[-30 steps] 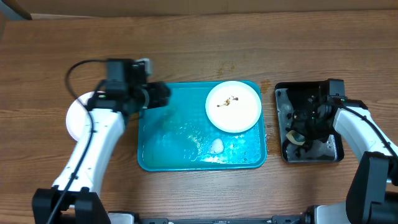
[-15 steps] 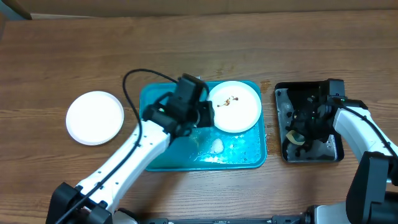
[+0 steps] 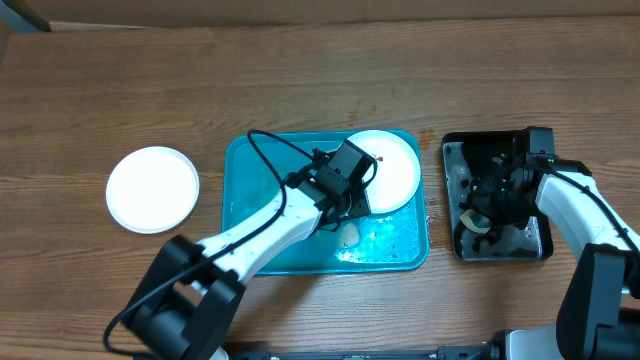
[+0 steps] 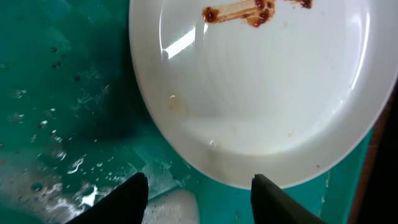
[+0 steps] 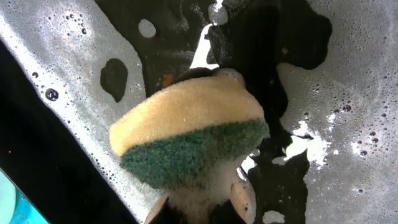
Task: Clean dirty plates on tray and stack at the side
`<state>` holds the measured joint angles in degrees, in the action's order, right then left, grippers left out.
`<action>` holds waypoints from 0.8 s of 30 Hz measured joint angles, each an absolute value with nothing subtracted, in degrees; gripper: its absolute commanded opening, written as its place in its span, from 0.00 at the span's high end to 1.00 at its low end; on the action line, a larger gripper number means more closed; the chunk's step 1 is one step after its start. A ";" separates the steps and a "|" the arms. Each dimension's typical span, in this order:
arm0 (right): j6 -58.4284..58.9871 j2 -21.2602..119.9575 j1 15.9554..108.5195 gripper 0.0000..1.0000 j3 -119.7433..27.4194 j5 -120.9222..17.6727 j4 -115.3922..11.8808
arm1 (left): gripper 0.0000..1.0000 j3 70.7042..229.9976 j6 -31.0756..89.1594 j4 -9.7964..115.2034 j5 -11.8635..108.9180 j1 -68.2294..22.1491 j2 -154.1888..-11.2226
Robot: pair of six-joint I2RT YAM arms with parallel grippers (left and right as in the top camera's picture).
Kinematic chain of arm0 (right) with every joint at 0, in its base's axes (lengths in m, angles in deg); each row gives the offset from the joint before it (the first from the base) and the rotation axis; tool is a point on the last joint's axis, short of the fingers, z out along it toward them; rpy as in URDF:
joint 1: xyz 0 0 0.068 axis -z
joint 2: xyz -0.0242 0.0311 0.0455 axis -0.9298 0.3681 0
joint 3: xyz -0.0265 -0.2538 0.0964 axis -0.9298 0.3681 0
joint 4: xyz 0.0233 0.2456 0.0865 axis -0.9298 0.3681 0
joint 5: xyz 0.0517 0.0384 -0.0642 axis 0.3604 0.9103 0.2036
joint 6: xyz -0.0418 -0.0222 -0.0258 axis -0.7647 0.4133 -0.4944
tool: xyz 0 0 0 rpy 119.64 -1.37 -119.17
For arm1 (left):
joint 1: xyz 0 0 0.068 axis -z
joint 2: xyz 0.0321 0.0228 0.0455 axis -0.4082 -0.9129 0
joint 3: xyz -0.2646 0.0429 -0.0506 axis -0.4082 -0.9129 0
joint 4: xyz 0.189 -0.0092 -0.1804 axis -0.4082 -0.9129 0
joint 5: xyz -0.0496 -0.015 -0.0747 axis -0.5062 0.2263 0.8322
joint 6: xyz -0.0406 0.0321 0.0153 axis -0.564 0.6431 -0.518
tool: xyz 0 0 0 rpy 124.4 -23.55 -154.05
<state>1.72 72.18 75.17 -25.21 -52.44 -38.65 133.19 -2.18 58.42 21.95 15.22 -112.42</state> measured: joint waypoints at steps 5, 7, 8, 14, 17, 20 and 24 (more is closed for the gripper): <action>1.74 72.18 75.17 0.96 -25.21 -52.42 -38.63 | 0.55 133.19 -2.57 59.14 21.97 15.20 -115.35; 1.72 72.18 75.17 0.96 -25.21 -52.42 -38.61 | 0.67 133.22 -2.88 58.90 21.97 15.13 -116.03; 1.74 72.18 75.17 0.96 -25.21 -52.42 -38.61 | 0.76 133.26 -3.08 58.33 21.97 14.96 -116.18; 1.74 72.18 75.17 0.96 -25.21 -52.44 -38.59 | 0.85 133.41 -3.40 51.99 22.17 11.75 -116.22; 1.72 72.18 75.14 0.96 -25.21 -52.42 -38.59 | 0.89 133.46 -3.34 48.71 22.21 9.23 -116.22; 1.74 72.18 75.17 0.96 -25.21 -52.40 -38.57 | 0.93 133.61 -1.96 47.49 22.50 6.85 -116.22; 1.61 72.18 75.17 0.96 -25.21 -51.26 -38.48 | 0.96 134.05 1.49 47.23 23.33 4.82 -116.22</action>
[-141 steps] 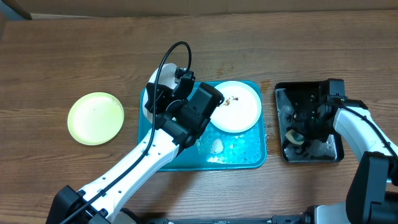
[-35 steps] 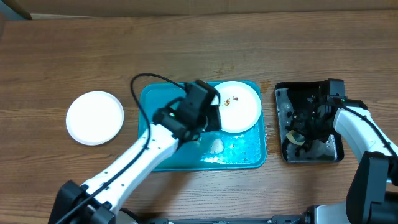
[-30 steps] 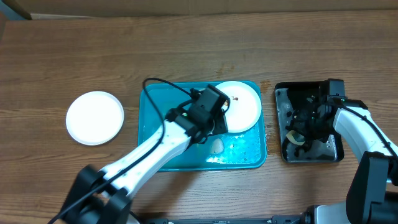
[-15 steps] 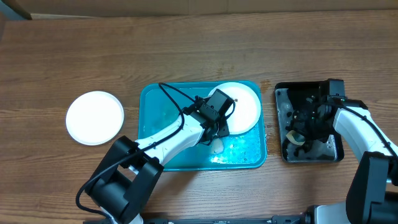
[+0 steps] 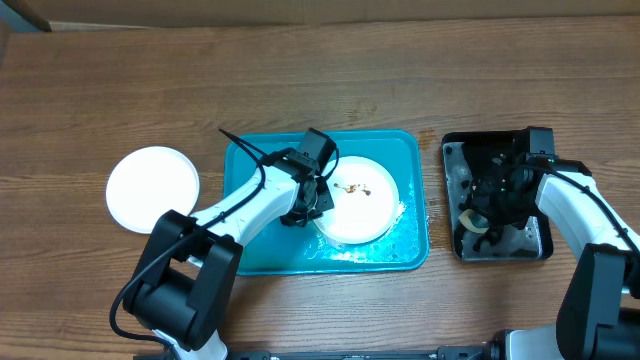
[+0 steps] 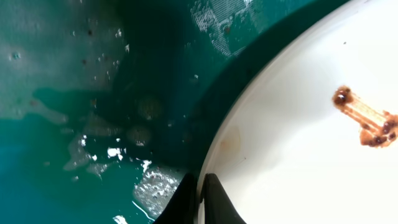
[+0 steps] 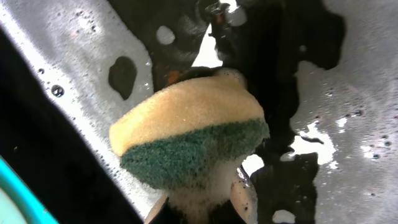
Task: Clean dirty plates on tray and stack at the side
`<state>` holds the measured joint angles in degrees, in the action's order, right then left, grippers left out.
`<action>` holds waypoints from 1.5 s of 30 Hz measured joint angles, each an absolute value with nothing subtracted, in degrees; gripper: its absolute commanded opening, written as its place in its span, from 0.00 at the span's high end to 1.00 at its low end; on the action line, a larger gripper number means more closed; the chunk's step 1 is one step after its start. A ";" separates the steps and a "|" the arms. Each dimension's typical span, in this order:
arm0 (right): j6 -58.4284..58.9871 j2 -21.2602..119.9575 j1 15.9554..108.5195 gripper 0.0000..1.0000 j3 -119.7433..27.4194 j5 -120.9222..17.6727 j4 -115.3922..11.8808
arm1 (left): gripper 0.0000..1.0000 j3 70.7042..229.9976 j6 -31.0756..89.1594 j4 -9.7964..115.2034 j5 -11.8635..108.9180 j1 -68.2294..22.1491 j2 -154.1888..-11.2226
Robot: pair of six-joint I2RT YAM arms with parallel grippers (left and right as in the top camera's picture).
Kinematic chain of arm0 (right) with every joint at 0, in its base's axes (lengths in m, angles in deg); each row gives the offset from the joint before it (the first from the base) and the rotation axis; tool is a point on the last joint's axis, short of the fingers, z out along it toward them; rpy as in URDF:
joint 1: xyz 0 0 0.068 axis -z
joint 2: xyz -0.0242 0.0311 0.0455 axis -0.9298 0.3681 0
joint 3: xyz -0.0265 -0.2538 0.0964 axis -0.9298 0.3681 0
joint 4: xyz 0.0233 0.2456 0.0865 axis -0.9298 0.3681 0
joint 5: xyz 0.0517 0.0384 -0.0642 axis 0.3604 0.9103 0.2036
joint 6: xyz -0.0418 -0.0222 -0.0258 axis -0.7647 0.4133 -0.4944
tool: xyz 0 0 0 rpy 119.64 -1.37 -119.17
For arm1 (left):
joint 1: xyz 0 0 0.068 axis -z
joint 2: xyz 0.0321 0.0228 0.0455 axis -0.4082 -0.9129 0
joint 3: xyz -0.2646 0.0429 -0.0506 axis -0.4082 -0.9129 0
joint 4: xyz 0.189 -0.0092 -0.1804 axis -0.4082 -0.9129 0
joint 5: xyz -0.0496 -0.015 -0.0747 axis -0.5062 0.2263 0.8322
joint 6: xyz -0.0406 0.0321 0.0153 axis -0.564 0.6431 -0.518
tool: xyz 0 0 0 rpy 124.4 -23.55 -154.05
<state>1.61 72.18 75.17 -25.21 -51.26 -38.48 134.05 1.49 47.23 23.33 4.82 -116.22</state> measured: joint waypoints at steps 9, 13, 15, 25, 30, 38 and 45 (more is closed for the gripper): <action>1.33 72.07 75.17 0.96 -27.09 -49.67 -35.11 | 0.96 134.33 7.46 46.07 23.68 4.34 -116.22; 0.91 70.32 75.12 0.96 -33.17 -49.32 -31.31 | 0.96 134.40 8.55 45.76 23.65 4.29 -116.22; 0.00 68.77 74.99 0.96 -36.34 -48.97 -29.80 | 0.96 134.40 9.12 45.74 23.65 4.29 -116.22; -8.62 66.08 65.75 0.96 -39.44 -38.83 -28.03 | 0.96 134.40 15.26 46.35 23.65 4.31 -116.22; -6.32 66.34 56.67 0.96 -39.44 -36.20 -34.00 | 0.96 134.40 19.09 46.40 23.65 4.31 -116.22; 3.67 72.72 46.88 0.96 -39.44 -34.74 -43.46 | 0.96 134.40 20.70 46.40 23.70 4.29 -116.22; 9.66 80.40 42.31 0.96 -39.44 -31.48 -50.89 | 0.96 134.40 20.75 46.38 23.70 4.31 -116.22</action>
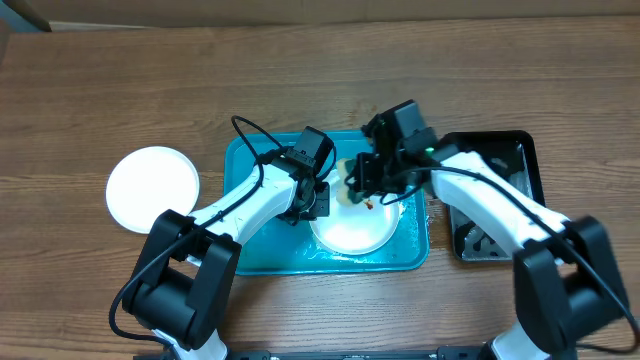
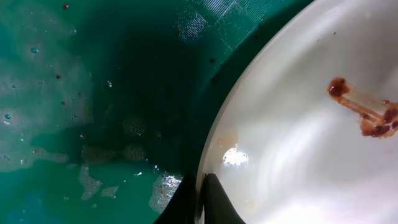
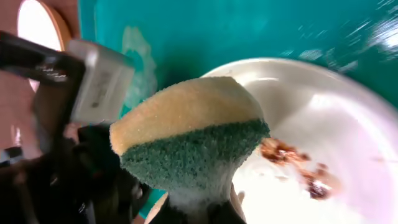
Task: Clean dirty plates on tray and stack at the side
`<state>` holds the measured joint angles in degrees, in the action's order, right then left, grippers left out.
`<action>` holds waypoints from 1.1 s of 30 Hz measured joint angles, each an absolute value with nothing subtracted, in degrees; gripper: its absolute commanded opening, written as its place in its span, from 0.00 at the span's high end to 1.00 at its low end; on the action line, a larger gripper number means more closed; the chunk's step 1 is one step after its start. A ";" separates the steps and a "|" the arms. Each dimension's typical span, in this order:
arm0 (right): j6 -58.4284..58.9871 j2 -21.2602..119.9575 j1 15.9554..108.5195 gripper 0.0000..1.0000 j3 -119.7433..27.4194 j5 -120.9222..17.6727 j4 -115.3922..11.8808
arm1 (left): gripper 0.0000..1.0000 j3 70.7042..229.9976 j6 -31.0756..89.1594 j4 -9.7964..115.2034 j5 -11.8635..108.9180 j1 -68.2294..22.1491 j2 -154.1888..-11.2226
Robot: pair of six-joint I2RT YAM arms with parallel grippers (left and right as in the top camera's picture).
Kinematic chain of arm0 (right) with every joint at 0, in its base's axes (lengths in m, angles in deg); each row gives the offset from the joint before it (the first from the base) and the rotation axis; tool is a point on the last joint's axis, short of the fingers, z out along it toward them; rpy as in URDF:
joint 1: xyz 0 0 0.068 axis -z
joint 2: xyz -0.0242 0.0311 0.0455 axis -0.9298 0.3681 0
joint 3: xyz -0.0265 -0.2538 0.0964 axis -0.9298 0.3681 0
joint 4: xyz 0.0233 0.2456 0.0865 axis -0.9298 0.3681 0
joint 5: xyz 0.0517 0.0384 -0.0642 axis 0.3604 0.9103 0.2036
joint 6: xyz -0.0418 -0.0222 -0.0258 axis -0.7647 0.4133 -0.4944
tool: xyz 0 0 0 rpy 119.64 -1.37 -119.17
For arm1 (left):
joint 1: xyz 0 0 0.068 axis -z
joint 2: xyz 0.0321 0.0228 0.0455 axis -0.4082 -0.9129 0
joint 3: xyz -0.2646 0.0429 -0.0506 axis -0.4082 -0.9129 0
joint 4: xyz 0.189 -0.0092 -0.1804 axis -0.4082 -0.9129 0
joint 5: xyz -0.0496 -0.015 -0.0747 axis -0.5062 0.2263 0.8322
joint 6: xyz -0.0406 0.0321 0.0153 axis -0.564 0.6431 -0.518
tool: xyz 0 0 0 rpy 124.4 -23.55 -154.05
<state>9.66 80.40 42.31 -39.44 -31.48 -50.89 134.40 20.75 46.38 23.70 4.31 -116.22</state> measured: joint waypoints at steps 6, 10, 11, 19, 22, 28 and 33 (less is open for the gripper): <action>13.39 86.34 41.94 0.96 -39.44 -26.98 -57.01 | 0.96 134.40 20.73 46.38 23.72 4.31 -116.22; 15.32 88.18 41.72 0.96 -39.44 -25.49 -58.59 | 0.96 134.40 20.70 46.38 23.72 4.31 -116.22; 15.89 88.70 41.72 0.96 -39.44 -25.19 -58.98 | 0.96 134.40 20.70 46.38 23.74 4.29 -116.22; 17.72 91.08 41.68 0.96 -39.44 -23.66 -60.25 | 0.96 134.40 20.70 46.38 23.72 4.31 -116.22; 19.08 91.13 41.62 0.96 -39.44 -23.44 -60.57 | 0.96 134.40 20.70 46.38 23.74 4.29 -116.22; 23.10 91.85 40.65 0.96 -39.44 -22.96 -63.11 | 0.96 134.40 20.70 46.35 23.74 4.29 -116.22; 24.58 92.59 38.99 0.96 -39.44 -23.59 -62.50 | 0.96 134.40 20.70 46.24 23.72 4.29 -116.22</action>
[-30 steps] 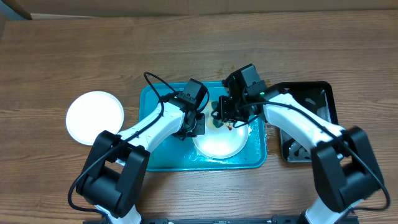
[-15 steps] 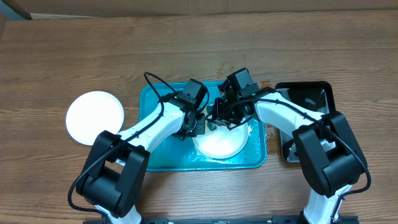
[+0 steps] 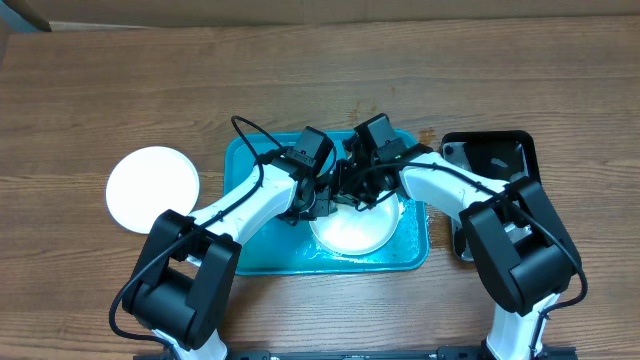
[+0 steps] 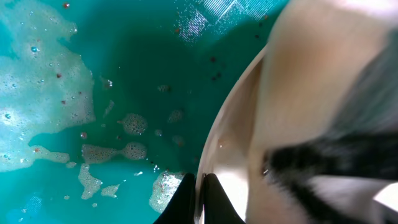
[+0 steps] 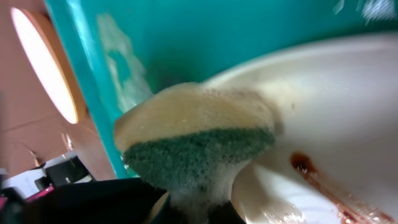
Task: Clean dirty plates on tray and stack at the side
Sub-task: 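Scrub the second white plate with the sponge while left gripper holds it, then lift the sponge away and carry it to the black tray with right gripper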
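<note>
A white dirty plate (image 3: 358,228) lies in the wet teal tray (image 3: 250,175), with a red sauce smear (image 5: 311,171) on it. My left gripper (image 3: 316,203) is shut on the plate's left rim; in the left wrist view its tips (image 4: 200,199) pinch the rim of the plate (image 4: 230,162). My right gripper (image 3: 350,188) is shut on a yellow and green sponge (image 5: 196,143), which rests on the plate (image 5: 336,106) near its left edge, close to the left gripper. The sponge (image 4: 311,93) shows blurred in the left wrist view.
A clean white plate (image 3: 152,189) lies on the wooden table left of the tray. A black soapy tray (image 3: 500,158) stands right of the teal one. Foam patches (image 4: 43,93) lie on the teal tray's floor.
My right gripper has moved left with the sponge, from over the plate's middle to its left part beside the left gripper. The left gripper still grips the rim in the same place.
First my left gripper stood open beside the plate at the tray's far right, and my right held the sponge in the black tray. Then the left was shut on the rim, the plate in mid-tray. Later the sponge was over the plate, and now rests on it.
</note>
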`<state>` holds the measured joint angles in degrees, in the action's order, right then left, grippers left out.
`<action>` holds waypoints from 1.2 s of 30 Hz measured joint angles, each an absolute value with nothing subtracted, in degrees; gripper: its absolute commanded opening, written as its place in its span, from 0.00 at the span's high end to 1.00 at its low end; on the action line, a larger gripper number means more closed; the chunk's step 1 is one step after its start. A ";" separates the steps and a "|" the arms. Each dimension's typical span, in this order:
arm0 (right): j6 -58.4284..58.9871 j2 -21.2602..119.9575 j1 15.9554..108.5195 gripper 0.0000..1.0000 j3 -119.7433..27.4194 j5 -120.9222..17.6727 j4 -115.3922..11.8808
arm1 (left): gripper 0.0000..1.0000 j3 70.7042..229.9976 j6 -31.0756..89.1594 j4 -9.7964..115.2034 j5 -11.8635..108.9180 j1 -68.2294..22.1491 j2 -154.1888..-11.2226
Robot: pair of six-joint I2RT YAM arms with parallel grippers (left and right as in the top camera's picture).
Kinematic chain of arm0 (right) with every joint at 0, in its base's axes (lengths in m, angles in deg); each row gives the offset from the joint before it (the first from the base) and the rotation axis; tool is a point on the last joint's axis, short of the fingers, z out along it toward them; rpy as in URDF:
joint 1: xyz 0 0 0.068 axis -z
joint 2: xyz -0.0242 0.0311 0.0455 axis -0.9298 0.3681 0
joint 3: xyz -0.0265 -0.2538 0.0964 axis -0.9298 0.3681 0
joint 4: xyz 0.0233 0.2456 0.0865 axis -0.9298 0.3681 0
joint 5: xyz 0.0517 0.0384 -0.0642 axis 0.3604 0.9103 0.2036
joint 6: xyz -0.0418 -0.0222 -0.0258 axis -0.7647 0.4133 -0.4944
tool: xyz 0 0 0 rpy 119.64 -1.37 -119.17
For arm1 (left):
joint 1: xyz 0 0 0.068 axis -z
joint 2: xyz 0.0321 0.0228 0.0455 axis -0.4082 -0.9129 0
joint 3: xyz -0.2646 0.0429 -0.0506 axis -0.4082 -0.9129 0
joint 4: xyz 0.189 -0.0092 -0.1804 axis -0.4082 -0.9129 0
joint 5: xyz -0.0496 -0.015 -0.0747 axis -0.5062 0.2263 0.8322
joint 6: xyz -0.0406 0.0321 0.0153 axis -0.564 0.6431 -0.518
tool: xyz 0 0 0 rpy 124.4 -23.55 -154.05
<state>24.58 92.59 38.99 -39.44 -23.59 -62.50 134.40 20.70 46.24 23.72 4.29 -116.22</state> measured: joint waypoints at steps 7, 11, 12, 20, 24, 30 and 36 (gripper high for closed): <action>25.20 92.64 39.10 0.96 -39.57 -27.79 -56.58 | 0.96 134.40 20.70 46.05 23.74 4.31 -116.22; 25.17 92.46 40.11 0.96 -40.62 -30.46 -51.05 | 0.96 134.40 20.70 45.94 23.92 4.31 -116.22; 25.13 92.29 40.37 0.96 -40.86 -31.29 -49.93 | 0.96 134.40 20.70 45.92 23.96 4.31 -116.22; 19.91 91.32 42.75 0.96 -41.43 -35.96 -44.95 | 0.96 134.40 20.70 45.74 24.11 4.31 -116.22; 17.07 90.93 42.88 0.96 -41.78 -38.89 -43.26 | 0.96 134.40 20.70 45.72 24.13 4.31 -116.22; 13.28 90.39 42.88 0.96 -42.61 -44.66 -40.60 | 0.96 134.40 20.70 45.52 24.16 4.31 -116.22; 12.04 90.54 42.84 0.96 -44.91 -50.89 -36.77 | 0.96 134.55 20.70 45.30 24.16 4.31 -116.22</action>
